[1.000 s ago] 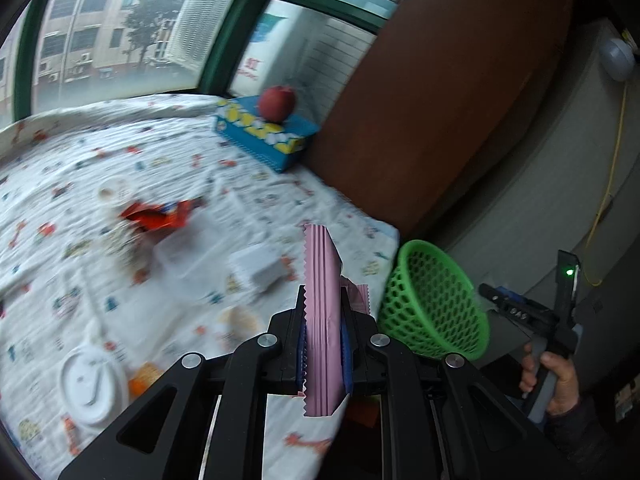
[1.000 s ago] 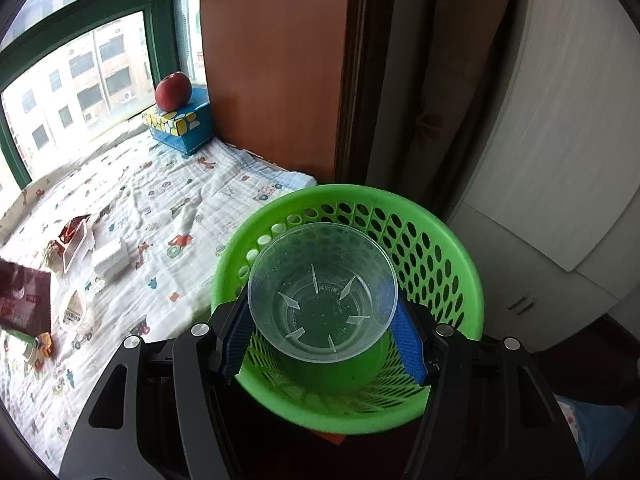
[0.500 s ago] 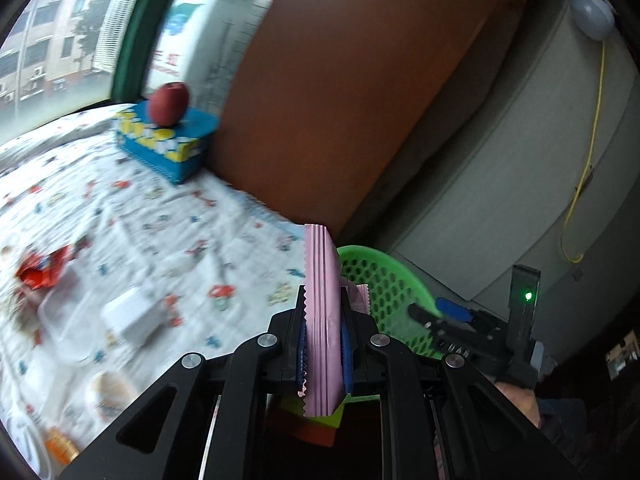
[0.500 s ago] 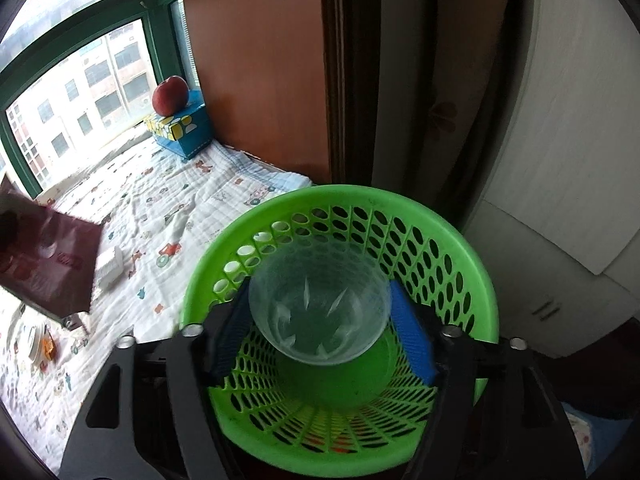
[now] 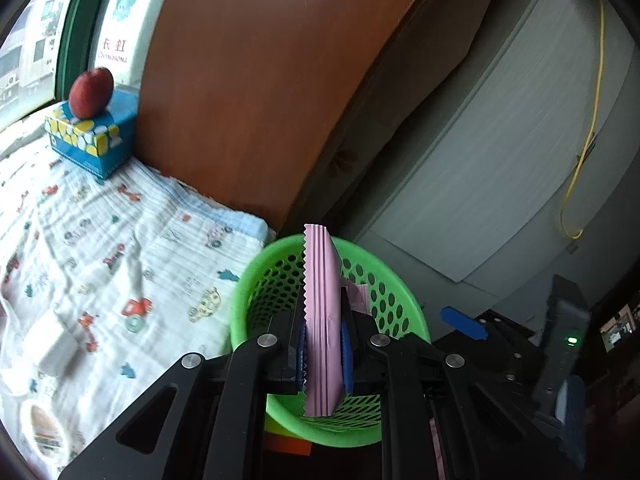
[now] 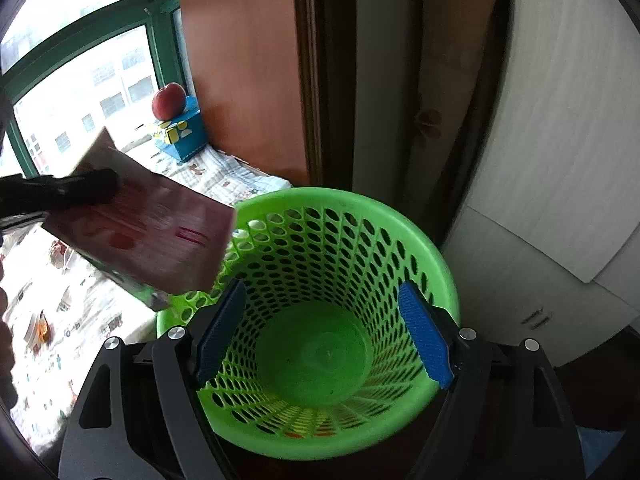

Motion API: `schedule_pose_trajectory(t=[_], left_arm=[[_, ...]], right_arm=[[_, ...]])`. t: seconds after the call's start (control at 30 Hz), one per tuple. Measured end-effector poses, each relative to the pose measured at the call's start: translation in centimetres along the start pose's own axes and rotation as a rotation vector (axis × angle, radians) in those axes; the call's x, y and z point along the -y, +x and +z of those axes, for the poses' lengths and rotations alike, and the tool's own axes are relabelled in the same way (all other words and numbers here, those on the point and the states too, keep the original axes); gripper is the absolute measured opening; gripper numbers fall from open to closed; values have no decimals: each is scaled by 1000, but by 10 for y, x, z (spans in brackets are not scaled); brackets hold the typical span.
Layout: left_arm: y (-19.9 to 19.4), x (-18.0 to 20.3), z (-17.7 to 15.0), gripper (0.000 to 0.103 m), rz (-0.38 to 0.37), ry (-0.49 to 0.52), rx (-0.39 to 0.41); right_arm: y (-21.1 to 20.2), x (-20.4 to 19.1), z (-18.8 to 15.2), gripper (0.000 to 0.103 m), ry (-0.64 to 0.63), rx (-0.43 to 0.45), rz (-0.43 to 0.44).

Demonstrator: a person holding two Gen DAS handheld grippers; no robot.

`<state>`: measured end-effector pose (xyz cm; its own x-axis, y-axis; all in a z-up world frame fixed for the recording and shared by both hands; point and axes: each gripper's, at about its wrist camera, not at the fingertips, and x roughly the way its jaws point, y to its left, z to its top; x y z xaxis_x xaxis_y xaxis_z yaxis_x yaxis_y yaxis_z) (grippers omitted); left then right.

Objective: Collect trash
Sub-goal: 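Lower the pink wrapper into the green basket and open the left tool, then grasp the white cup lid with the left tool while the right tool grasps the food tub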

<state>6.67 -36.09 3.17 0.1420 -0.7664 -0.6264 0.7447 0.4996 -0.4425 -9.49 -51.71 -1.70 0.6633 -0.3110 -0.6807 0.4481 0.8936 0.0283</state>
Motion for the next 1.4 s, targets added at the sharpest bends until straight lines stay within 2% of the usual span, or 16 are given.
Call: schedule_pose_trajectory(t=[0.23, 0.3, 0.37, 0.57, 0.73, 0.77, 0.87, 0.97, 1.07, 1.4], left_arm=[[30, 7, -9, 17, 14, 1, -62], [35, 8, -11, 22, 4, -4, -74], [38, 9, -13, 44, 7, -7, -81], [27, 9, -23, 49, 37, 7, -73], [-2, -3, -31, 49, 105, -3, -48], [-9, -6, -34, 54, 127, -4, -41], [-31, -17, -41, 58, 191, -3, -16], [-52, -32, -50, 59, 256, -10, 1], [-77, -54, -60, 63, 310, -50, 18], [-147, -133, -99, 64, 457, -188, 53]], right_arm=[[-8, 15, -11, 79, 23, 1, 4], [-8, 16, -13, 79, 23, 1, -3], [-10, 19, -16, 79, 26, 1, -7], [-17, 17, -22, 79, 34, 11, 6], [-24, 3, -25, 79, 22, 21, 30], [-25, -1, -25, 79, 18, 23, 35], [-26, -15, -25, 81, 6, 28, 54], [-26, -34, -25, 81, -14, 28, 82], [-24, -55, -24, 82, -35, 25, 108], [-15, -135, -20, 83, -136, -3, 224]])
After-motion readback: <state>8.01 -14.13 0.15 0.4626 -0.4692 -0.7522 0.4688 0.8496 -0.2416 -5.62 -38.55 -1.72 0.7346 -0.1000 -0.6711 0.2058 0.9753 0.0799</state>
